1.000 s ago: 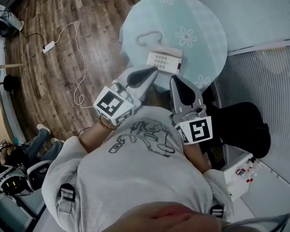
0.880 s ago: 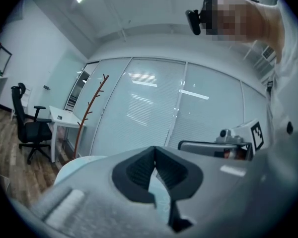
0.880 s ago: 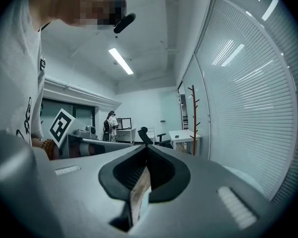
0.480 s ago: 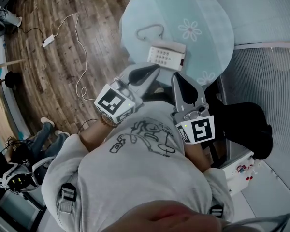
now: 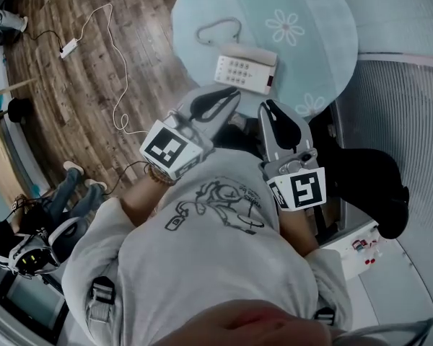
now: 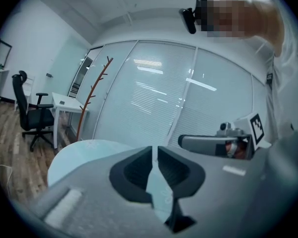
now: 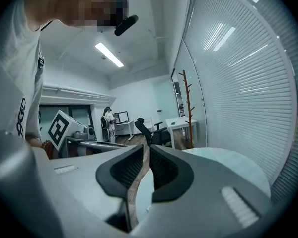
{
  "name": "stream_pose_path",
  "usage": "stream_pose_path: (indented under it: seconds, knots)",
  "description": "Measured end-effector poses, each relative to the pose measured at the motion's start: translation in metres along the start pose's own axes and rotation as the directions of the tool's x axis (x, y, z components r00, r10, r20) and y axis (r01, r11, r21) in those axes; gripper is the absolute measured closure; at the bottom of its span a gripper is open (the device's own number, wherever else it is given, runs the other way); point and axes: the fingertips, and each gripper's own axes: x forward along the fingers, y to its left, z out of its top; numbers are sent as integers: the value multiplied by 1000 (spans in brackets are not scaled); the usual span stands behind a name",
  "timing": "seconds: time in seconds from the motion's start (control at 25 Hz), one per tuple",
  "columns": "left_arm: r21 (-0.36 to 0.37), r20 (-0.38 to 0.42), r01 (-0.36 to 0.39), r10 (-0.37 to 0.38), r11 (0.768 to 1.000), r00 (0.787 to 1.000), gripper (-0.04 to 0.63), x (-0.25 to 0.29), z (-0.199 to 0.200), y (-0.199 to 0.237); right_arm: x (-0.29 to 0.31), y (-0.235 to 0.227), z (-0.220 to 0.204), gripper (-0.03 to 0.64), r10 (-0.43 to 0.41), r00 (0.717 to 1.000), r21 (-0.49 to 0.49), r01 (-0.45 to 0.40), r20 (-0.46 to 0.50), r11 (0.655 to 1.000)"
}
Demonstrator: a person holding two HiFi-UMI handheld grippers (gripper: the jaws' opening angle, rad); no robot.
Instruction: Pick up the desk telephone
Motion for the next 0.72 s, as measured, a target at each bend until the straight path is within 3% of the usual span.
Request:
stream_pose_path:
  seconds: [0.28,0.72]
  knots:
    - [-23,-63,-51,49,998,997,425,27,-44,36,21,-30,-44,403,-6,998,31,8,-60,999]
    - [-83,-193,-105,88,991,977,331,68,-148,108,56,-95,-149,319,-72,984,93,88,-166,992]
